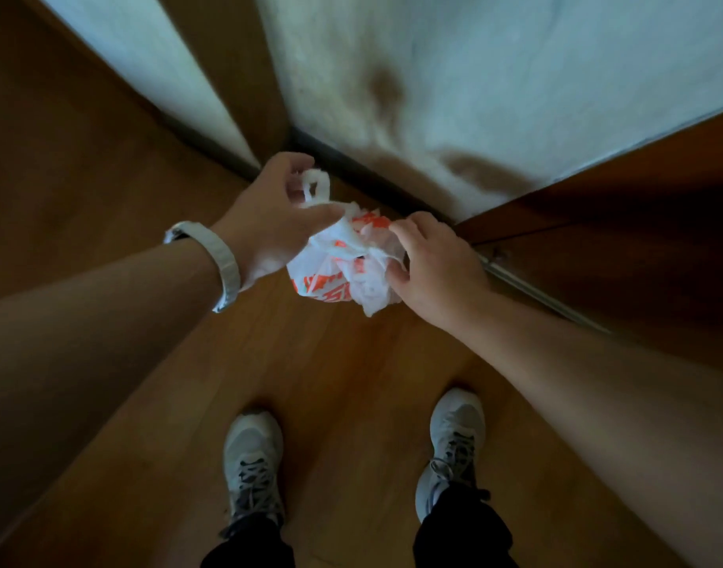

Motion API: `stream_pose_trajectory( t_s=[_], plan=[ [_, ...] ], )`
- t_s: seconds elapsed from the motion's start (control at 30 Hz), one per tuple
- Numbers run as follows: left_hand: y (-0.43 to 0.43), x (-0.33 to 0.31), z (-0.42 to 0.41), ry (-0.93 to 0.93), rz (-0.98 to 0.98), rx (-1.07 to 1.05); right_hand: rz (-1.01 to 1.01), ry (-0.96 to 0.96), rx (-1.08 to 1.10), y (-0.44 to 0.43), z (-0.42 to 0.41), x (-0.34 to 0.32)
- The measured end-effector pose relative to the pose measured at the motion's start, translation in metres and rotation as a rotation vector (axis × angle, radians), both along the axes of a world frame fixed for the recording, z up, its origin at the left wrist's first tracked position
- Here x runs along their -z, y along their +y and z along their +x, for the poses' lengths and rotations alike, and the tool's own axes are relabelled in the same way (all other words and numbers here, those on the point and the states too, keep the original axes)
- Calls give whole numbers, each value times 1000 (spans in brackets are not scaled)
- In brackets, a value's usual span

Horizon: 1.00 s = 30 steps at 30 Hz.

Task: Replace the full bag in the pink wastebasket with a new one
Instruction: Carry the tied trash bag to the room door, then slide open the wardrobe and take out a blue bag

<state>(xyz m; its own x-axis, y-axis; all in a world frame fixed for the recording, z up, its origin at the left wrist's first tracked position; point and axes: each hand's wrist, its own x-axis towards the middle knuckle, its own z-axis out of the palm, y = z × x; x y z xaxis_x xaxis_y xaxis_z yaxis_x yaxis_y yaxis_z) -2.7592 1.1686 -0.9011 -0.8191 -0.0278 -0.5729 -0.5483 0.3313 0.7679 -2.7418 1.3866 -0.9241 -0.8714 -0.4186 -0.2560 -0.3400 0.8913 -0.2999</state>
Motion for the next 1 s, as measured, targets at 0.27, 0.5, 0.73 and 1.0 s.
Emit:
stream_pose_trajectory(
  t_s=[0.27,0.5,0.73,1.0],
  plan=[
    [-19,-107,3,129,-353,220,25,9,-18,4,-12,-113],
    [-20,-236,8,322,-448,447,34,20,-64,-11,-11,-233],
    [-31,-360,30,443,-604,621,86,22,68,-24,21,-373],
    [-30,-481,80,590,-666,806,134,-19,318,-28,109,-515]
  ],
)
